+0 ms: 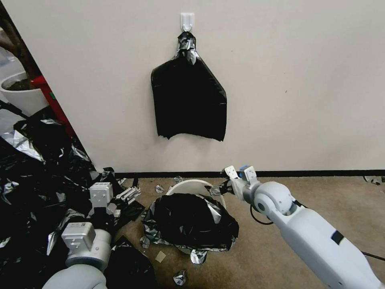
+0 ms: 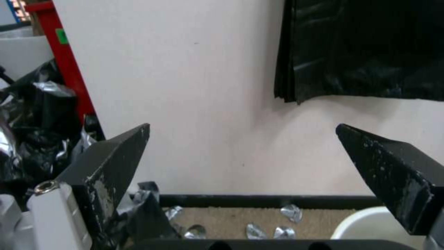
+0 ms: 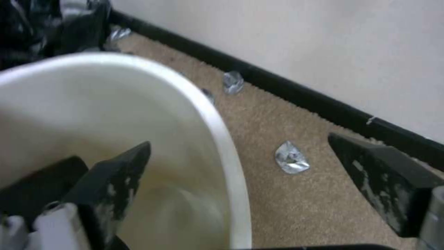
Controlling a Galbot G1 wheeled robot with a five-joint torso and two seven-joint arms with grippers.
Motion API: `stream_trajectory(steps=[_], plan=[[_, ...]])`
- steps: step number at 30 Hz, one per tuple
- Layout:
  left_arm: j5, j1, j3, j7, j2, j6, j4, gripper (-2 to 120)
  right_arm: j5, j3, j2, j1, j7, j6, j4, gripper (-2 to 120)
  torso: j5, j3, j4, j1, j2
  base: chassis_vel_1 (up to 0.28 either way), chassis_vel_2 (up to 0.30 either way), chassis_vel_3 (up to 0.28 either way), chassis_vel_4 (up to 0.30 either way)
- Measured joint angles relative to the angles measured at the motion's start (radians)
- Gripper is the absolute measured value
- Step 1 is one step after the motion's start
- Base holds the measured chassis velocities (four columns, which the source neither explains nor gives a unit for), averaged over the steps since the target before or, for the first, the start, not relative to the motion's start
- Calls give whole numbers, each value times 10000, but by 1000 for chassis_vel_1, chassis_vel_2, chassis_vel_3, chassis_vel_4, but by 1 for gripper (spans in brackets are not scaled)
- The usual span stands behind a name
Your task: Place a trash bag onto the trash bin.
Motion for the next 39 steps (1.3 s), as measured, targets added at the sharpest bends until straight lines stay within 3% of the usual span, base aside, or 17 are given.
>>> stream_trajectory(steps=[8, 14, 18, 22, 24, 25, 26, 29, 30, 33, 34, 37, 39], plan=[[-52, -91, -18, -37, 12, 0, 12, 100, -454, -27, 174, 53, -431, 24, -404, 72, 0, 0, 0, 0, 1, 0, 0, 0, 0], [-62, -172, 102, -63, -33, 6, 18, 100, -463, -53, 273, -67, 38, 36, -426, 44, 1, 0, 1, -1, 0, 0, 0, 0, 0], [-64, -171, 145, -109, -46, 11, 20, 100, -429, -66, 260, -219, 427, 39, -322, 34, 2, 0, 1, -1, 1, 0, 0, 0, 0], [-93, -168, 168, -215, -20, 12, 23, 100, 354, -28, 134, -640, 1686, 47, 185, 22, 2, 0, 1, -1, 1, 0, 0, 0, 0], [-145, -220, 194, -253, -6, 15, 25, 100, 1498, 65, 71, -1180, 3331, 73, 865, 12, 0, -1, 1, -1, 2, 0, 0, 0, 0], [-161, -260, 226, -264, -7, 15, 25, 100, 2202, 97, 89, -1529, 4634, 255, 1257, 8, 2, -1, 1, -1, 2, 0, 0, 0, 0], [-161, -260, 226, -264, -7, 15, 25, 100, 2202, 97, 89, -1529, 4634, 255, 1257, 8, 2, -1, 1, -1, 2, 0, 0, 0, 0], [-180, -371, 396, -278, -48, 18, 27, 100, 3818, 174, 662, -2559, 8231, 1851, 2106, 8, 4, -2, 0, -1, 2, 0, 0, 0, 0], [-180, -371, 396, -278, -48, 18, 27, 100, 3818, 174, 662, -2559, 8231, 1851, 2106, 8, 4, -2, 0, -1, 2, 0, 0, 0, 0], [-180, -466, 537, -283, -91, 19, 30, 100, 4531, 388, 1549, -3152, 10385, 3398, 2527, 7, -2, -2, 0, -1, 2, 0, 0, 0, 0], [-180, -466, 537, -283, -91, 19, 30, 100, 4531, 388, 1549, -3152, 10385, 3398, 2527, 7, -2, -2, 0, -1, 2, 0, 0, 0, 0], [-179, -542, 632, -284, -123, 22, 85, 100, 4243, 660, 2712, -3763, 11934, 5191, 2741, 7, -1, -1, 3, -1, 2, 0, 0, 0, 0], [-179, -547, 640, -284, -123, 21, 109, 100, 4064, 705, 2950, -3915, 12253, 5474, 2782, 7, 1, -2, 1, -2, 2, 0, 0, 0, 0]])
